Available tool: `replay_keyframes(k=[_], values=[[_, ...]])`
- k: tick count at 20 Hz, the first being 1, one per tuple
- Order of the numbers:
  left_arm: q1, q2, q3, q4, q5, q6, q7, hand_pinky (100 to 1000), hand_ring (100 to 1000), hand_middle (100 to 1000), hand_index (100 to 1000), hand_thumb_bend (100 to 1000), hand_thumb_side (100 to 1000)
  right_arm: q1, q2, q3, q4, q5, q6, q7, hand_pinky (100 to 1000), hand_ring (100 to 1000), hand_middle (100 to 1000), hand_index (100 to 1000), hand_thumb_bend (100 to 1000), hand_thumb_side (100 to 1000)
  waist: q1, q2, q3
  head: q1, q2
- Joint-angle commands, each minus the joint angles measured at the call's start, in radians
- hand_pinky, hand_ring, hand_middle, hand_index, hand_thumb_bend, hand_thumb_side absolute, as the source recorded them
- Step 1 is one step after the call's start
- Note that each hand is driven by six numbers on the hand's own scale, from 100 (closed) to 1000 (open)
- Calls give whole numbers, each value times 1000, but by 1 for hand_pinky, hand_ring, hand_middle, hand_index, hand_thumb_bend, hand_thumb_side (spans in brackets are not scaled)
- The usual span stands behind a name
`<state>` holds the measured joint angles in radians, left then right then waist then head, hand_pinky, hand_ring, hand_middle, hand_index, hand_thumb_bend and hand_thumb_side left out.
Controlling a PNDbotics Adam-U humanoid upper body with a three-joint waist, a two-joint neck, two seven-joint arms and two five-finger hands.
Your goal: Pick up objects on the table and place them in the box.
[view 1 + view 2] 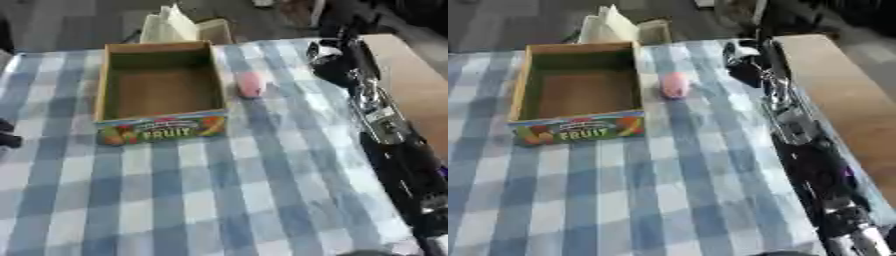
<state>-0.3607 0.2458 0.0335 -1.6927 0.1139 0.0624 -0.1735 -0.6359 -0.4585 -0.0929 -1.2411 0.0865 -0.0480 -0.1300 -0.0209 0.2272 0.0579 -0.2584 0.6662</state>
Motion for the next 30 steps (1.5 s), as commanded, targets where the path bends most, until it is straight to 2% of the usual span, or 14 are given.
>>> replay_keyframes(k=[1,8,18,23,30], values=[[-8,16,7,-15,2,-2,2,688,485,521,573,100,857,-32,-52,11,14,27,-8,24,628,834,770,895,100,100,0,-22,2,-3,-6],[-9,17,4,-14,2,-2,0,688,485,521,573,100,857,-94,-85,59,96,118,-57,132,663,864,808,909,100,100,1,-24,2,-9,-7],[-9,16,2,-12,3,-3,-4,688,485,521,573,100,857,-162,-53,102,219,252,-126,290,689,877,823,906,100,100,8,-28,3,-21,-8],[-10,15,0,-11,3,-3,-6,688,485,521,574,100,858,-192,-24,113,270,321,-147,325,709,888,837,906,100,100,10,-29,2,-25,-7],[-10,13,-1,-11,4,-3,-7,688,485,522,574,100,857,-233,21,113,341,424,-166,331,752,918,867,911,112,100,11,-29,5,-37,-5]])
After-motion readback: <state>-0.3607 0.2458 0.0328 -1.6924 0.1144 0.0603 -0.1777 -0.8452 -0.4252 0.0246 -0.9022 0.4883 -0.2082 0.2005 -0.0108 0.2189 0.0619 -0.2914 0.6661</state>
